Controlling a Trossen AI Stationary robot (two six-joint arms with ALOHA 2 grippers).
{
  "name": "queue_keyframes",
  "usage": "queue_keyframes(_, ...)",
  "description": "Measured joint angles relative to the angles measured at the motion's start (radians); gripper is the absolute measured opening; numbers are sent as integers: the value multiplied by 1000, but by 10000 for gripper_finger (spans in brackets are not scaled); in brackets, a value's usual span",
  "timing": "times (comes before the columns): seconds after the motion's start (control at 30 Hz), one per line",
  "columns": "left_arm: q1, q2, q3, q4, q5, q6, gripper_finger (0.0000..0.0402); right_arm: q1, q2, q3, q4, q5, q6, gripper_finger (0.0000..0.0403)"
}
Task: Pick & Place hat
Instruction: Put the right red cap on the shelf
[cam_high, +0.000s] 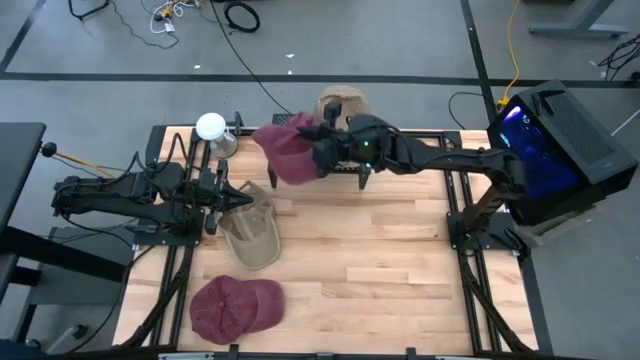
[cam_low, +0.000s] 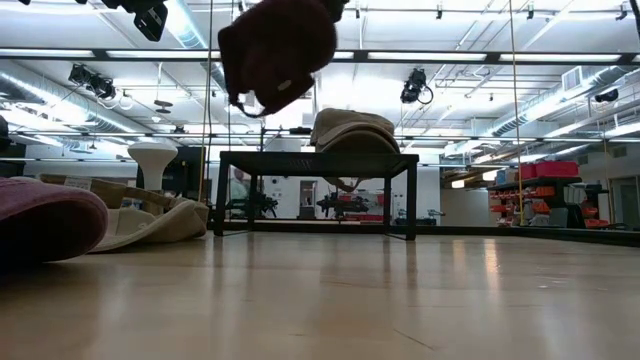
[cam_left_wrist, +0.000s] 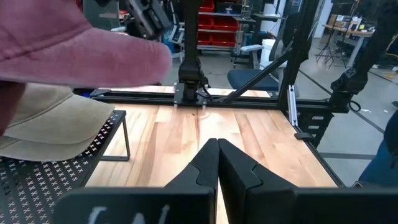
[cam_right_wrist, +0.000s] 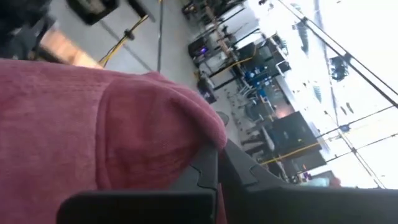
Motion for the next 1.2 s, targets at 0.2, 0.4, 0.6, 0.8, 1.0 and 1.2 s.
queue_keyframes(0.2, 0, 0, 0, 0, 0, 0, 14, -50, 36, 0, 85, -20, 71, 0)
queue_keyframes(0.4, 0, 0, 0, 0, 0, 0, 14, -80, 97, 0, 147, -42, 92, 0)
queue_keyframes(0.6, 0, 0, 0, 0, 0, 0, 14, -101, 170, 0, 196, -5, 96, 0)
queue_keyframes(0.8, 0, 0, 0, 0, 0, 0, 14, -117, 226, 0, 205, 35, 96, 0)
queue_keyframes(1.0, 0, 0, 0, 0, 0, 0, 14, -120, 256, -1, 182, 115, 96, 0)
queue_keyframes(1.2, 0, 0, 0, 0, 0, 0, 14, -120, 258, -1, 165, 183, 75, 0)
